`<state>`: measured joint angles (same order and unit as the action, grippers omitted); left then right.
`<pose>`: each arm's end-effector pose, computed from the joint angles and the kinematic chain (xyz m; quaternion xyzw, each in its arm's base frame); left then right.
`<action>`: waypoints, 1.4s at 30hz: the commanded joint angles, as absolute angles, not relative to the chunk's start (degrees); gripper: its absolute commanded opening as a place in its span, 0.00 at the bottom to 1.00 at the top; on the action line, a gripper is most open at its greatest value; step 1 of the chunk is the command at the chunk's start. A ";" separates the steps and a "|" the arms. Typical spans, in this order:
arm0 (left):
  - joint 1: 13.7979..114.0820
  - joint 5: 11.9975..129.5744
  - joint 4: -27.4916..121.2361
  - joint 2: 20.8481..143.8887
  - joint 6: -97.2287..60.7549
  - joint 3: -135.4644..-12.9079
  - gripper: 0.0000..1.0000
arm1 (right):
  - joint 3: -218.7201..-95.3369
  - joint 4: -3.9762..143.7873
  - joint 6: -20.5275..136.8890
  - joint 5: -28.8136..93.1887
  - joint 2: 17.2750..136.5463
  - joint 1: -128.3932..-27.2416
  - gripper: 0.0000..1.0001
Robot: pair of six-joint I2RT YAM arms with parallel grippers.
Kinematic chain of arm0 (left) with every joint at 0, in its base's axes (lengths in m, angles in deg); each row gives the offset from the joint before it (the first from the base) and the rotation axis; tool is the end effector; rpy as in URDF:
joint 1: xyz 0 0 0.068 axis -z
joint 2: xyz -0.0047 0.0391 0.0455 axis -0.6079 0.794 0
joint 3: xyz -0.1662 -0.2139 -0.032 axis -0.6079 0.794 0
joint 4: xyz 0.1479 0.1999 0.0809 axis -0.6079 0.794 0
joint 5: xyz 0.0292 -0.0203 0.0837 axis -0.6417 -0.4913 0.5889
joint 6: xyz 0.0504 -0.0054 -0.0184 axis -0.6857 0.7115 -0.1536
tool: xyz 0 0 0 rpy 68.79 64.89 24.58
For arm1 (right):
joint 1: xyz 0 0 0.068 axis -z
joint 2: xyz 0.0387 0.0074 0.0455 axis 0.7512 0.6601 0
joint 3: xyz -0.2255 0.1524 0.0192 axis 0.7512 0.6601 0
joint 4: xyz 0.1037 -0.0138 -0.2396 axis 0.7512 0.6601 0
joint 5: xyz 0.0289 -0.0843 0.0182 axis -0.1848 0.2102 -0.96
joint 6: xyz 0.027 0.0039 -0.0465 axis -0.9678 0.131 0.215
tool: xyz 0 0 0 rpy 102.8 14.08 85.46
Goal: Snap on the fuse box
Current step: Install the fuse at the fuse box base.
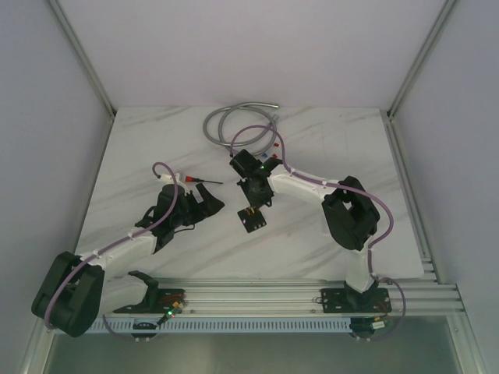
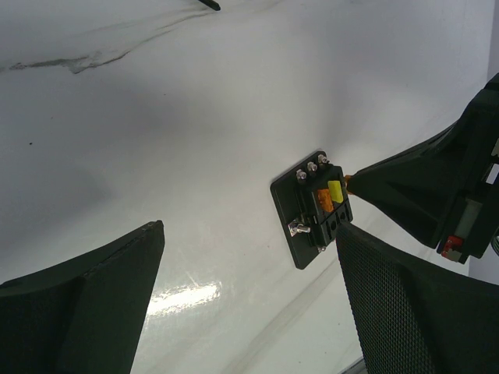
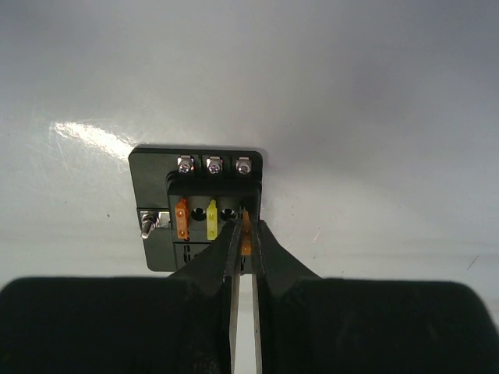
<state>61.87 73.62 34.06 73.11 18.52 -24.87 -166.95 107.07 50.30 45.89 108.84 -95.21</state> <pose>0.2072 -0.0978 0.1785 -0.1539 0.8443 -0.3362 0.3878 0.2877 0.2980 0.1975 -0.2565 0.9411 0.0647 0.2107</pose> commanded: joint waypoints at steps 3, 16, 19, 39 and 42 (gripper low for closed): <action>61.52 72.72 34.56 72.86 17.92 -26.03 1.00 | -168.80 106.34 50.84 47.28 108.36 -95.62 0.00; 61.55 72.34 34.51 72.45 17.91 -25.95 1.00 | -167.61 106.33 50.79 48.02 110.23 -95.62 0.00; 61.53 72.25 34.50 72.41 17.97 -25.92 1.00 | -167.32 106.57 50.84 47.90 110.53 -95.62 0.02; 61.54 71.74 34.40 71.72 18.33 -25.79 1.00 | -167.02 106.29 50.41 47.69 108.04 -95.98 0.30; 61.52 71.78 34.51 71.18 18.45 -25.56 1.00 | -166.84 105.68 50.32 47.06 106.61 -95.97 0.30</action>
